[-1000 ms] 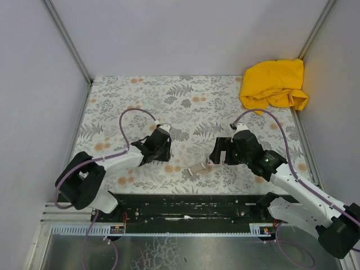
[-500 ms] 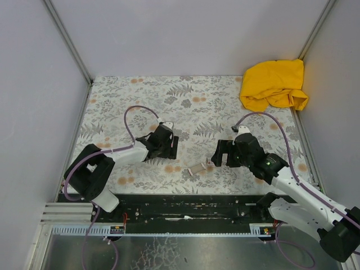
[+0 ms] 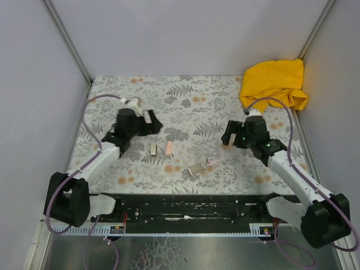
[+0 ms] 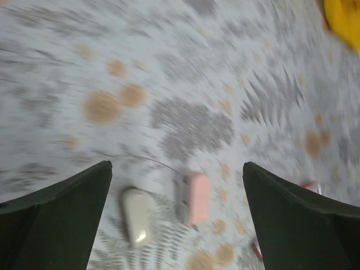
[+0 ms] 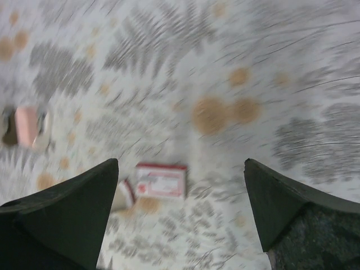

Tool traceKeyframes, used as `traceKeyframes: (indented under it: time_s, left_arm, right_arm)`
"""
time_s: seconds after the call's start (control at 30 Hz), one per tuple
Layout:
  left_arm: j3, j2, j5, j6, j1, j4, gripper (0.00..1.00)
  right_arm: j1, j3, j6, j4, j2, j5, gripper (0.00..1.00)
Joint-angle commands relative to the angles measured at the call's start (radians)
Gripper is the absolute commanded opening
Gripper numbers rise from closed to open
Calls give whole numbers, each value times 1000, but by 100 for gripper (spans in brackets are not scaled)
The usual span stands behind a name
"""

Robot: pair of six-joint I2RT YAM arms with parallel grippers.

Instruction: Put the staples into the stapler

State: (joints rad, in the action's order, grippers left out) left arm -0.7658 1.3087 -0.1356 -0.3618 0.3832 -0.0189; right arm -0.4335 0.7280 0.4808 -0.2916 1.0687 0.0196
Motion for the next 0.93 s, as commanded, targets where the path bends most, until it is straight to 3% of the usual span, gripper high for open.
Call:
traceKeyframes:
  time_s: [0.0, 0.13, 0.23, 0.37, 0.5, 0.63, 0.8, 0.9]
  left_arm:
    - [120, -143, -3, -59, -265, 179, 100]
    - [335, -333, 161, -130, -444, 387, 100]
    - [472, -487, 389, -85, -450, 447, 100]
    - [670, -568, 459, -2, -449, 669, 100]
    - [744, -458, 501, -45, -448, 896, 100]
    - [713, -336, 512, -23, -448, 981, 100]
    - [694, -220, 495, 26, -437, 1055, 100]
    - [671, -198, 570, 61, -379, 1049, 100]
  right_arm:
    - [250, 14, -61, 126, -6, -52, 99]
    - [364, -100, -104, 242, -87, 112, 99]
    - [365, -255, -159, 433, -165, 322, 99]
    - [365, -442, -200, 688, -181, 399, 99]
    - [365, -584, -262, 1016, -87, 449, 100]
    - [365, -633, -293, 1226, 35, 472, 99]
    - [365, -623, -316, 1313, 95, 461, 100]
    - [363, -625, -327, 1348, 117, 433, 99]
